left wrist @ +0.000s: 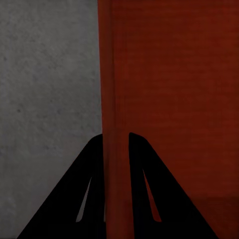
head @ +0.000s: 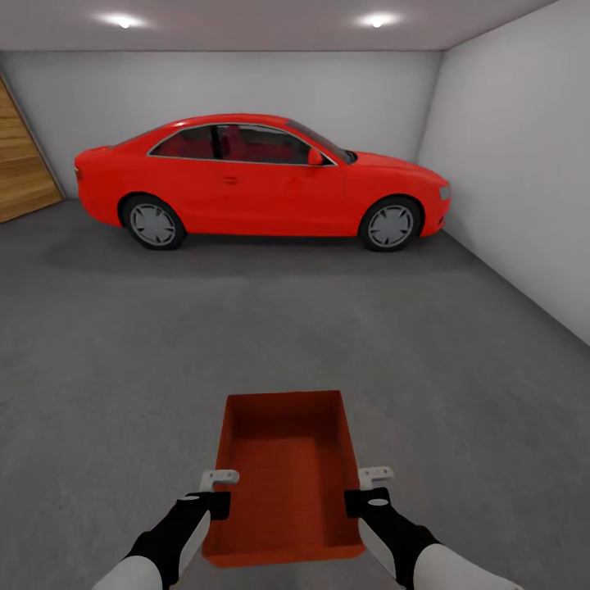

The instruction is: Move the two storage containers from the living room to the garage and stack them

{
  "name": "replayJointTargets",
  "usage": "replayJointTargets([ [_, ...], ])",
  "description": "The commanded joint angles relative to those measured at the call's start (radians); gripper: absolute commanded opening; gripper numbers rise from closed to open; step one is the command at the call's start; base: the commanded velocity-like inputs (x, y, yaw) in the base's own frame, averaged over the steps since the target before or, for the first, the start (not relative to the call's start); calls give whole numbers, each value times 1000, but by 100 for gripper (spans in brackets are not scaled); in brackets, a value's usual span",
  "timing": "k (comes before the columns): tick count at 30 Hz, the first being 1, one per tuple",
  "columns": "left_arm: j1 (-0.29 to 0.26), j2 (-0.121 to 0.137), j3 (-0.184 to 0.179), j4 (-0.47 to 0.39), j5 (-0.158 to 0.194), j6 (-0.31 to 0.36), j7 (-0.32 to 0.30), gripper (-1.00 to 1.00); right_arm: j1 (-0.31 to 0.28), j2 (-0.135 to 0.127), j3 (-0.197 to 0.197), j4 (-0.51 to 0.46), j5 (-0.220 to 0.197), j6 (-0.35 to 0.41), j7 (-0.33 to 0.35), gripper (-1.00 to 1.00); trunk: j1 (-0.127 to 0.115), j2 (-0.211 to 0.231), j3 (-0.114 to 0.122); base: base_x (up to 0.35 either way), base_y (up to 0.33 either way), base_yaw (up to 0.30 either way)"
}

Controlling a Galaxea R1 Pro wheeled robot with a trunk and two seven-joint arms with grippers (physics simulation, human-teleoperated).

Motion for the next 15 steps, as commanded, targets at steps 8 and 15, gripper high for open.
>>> replayJointTargets([
  [8, 1, 1, -24, -1, -13, 5, 10, -100, -2, -16, 6, -1, 4, 7, -24, -100, 1, -1, -1, 323, 0, 0],
  [15, 1, 0, -24, 2, -13, 5, 10, -100, -2, -16, 6, -1, 4, 7, -24, -100, 1, -1, -1, 323, 0, 0],
])
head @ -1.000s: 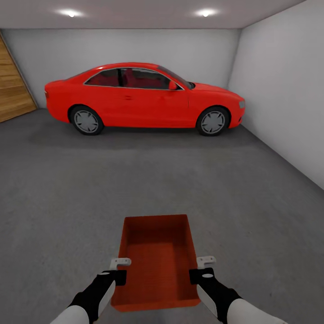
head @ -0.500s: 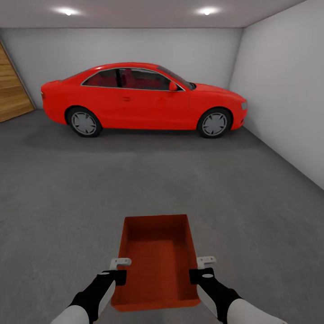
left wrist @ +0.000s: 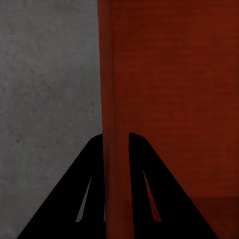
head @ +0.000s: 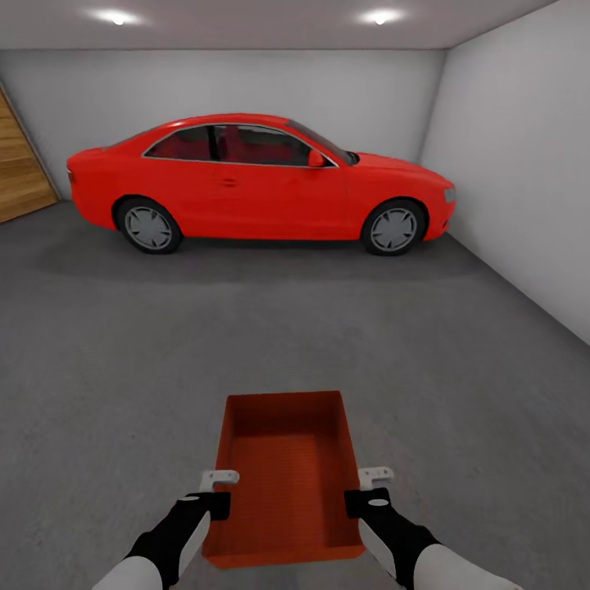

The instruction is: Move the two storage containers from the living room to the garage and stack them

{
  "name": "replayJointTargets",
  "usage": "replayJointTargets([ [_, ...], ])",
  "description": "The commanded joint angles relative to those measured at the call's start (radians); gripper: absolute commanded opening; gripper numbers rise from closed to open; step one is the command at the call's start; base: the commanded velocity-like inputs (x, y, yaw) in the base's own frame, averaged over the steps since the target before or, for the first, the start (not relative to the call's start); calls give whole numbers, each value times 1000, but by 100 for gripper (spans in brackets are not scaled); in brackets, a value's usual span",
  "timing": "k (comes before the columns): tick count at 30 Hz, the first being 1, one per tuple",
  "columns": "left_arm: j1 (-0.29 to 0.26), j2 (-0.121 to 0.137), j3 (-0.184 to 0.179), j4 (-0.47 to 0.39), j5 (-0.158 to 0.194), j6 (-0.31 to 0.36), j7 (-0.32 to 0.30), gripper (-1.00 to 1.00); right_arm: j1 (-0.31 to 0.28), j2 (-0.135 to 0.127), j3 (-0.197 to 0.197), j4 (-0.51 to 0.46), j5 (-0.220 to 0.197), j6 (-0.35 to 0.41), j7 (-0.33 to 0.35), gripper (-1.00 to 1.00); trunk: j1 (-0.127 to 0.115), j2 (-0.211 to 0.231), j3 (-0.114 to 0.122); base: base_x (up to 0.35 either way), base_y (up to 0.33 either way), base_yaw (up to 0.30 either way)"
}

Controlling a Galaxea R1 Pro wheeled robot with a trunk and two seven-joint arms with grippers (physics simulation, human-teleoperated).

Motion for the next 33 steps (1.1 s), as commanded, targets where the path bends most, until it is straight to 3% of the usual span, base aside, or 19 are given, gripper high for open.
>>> replayJointTargets([
  [1, 0, 0, -24, 0, -13, 5, 10, -100, -2, -16, 2, -2, 10, 7, -23, -100, 1, -1, -1, 323, 0, 0],
  [33, 0, 0, -23, 1, -12, 4, 10, -100, -2, -16, 2, -2, 10, 7, -23, -100, 1, -1, -1, 323, 0, 0],
])
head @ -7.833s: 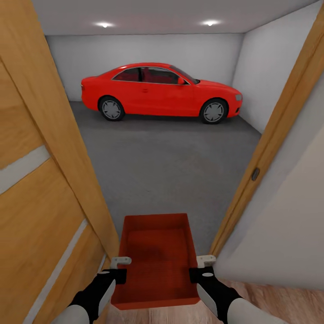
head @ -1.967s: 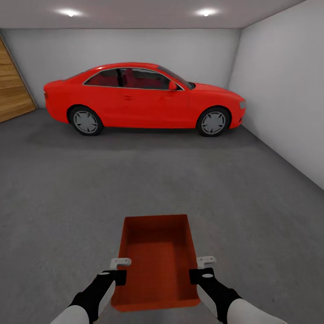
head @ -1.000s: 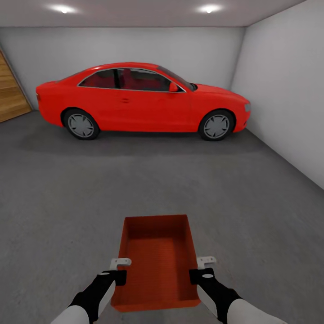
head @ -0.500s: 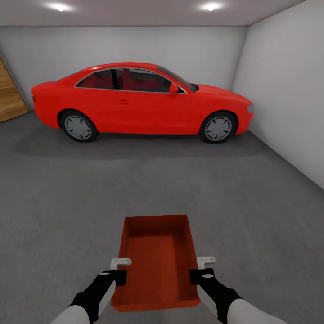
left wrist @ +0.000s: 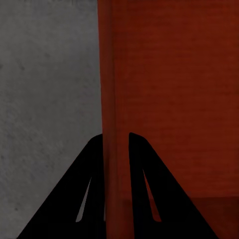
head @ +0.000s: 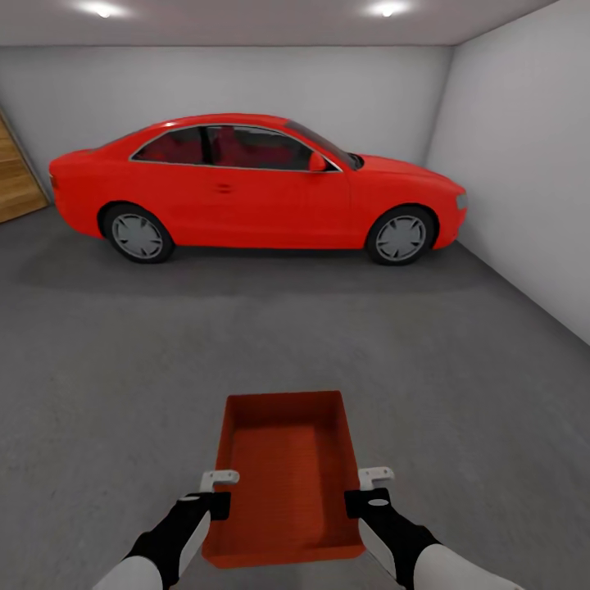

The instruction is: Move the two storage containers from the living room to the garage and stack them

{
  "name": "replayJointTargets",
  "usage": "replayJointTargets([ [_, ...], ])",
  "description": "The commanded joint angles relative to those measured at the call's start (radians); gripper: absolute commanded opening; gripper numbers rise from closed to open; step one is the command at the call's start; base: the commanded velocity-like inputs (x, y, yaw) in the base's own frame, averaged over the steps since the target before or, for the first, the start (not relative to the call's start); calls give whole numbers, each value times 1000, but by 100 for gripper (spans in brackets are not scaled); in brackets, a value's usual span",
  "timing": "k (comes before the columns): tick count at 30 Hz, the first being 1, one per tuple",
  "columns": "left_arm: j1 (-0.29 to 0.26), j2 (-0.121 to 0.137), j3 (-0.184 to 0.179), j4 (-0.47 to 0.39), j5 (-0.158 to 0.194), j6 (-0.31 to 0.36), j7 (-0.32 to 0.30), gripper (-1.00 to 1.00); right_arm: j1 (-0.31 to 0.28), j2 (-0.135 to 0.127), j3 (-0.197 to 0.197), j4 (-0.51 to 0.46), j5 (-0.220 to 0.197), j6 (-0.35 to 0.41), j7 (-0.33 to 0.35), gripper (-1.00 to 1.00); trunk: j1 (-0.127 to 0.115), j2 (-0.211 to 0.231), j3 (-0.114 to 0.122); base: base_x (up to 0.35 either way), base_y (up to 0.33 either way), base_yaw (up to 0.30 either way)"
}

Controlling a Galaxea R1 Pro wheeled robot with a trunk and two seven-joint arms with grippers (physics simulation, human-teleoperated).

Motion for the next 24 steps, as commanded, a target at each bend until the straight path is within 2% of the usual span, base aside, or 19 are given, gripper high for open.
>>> replayJointTargets([
  [1, 1, 0, -24, 0, -10, 5, 10, -100, -2, -15, 3, -2, 9, 7, -24, -100, 1, -1, -1, 323, 0, 0],
  [21, 0, 1, -24, -14, -10, 5, 10, -100, -2, -15, 3, -2, 9, 7, -24, -100, 1, -1, -1, 321, 0, 0],
  [24, 1, 1, -24, -15, -10, 5, 10, -100, -2, -16, 3, -2, 9, 7, -24, -100, 1, -1, -1, 103, 0, 0],
])
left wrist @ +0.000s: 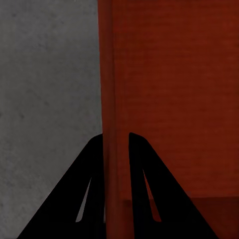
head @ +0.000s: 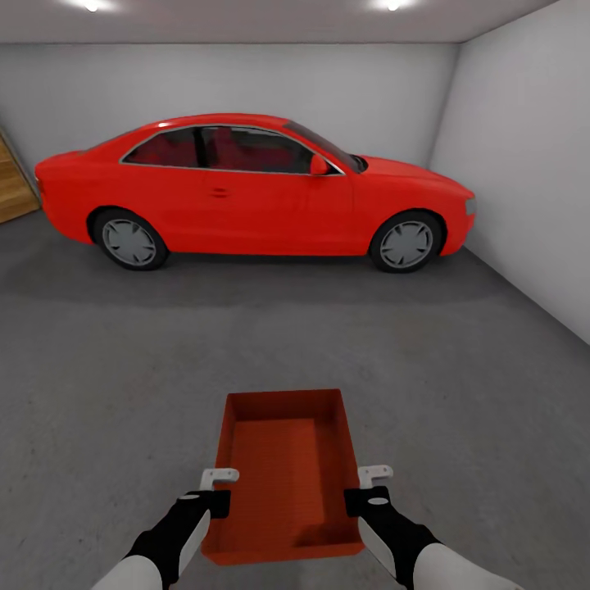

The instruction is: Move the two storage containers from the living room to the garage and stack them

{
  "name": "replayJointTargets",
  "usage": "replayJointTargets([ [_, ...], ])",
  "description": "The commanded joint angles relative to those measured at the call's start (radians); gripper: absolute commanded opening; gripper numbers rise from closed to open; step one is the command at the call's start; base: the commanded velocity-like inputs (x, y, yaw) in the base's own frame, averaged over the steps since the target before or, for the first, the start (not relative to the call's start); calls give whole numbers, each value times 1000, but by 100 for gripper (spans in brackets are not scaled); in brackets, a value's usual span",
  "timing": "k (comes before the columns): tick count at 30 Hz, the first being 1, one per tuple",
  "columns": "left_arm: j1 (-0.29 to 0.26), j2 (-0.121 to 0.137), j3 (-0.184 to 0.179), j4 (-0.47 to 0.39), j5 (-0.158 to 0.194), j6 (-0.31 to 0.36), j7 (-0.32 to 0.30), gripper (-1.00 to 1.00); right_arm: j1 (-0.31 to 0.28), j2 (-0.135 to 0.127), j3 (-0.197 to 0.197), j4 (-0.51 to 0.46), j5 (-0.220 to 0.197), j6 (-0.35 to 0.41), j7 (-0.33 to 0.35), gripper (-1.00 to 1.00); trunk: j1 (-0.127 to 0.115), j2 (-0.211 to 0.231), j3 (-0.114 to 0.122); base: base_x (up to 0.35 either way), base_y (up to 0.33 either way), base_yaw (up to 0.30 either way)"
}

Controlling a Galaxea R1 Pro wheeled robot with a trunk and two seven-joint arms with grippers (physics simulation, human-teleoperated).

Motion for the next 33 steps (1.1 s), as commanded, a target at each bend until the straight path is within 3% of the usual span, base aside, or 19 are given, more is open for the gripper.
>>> replayJointTargets([
  [1, 0, 0, -23, -4, -8, 4, 10, -100, -1, -18, 19, 4, -14, 8, -26, -100, 0, -1, -1, 35, 0, 0],
  [21, -1, 0, -23, -5, -8, 5, 10, -100, -1, -18, 19, 4, -14, 8, -26, -100, 0, -1, -1, 3, 0, 0],
  [33, 0, 0, -24, -5, -8, 5, 10, -100, -1, -18, 19, 4, -14, 9, -26, -100, 0, -1, -1, 0, 0, -264],
])
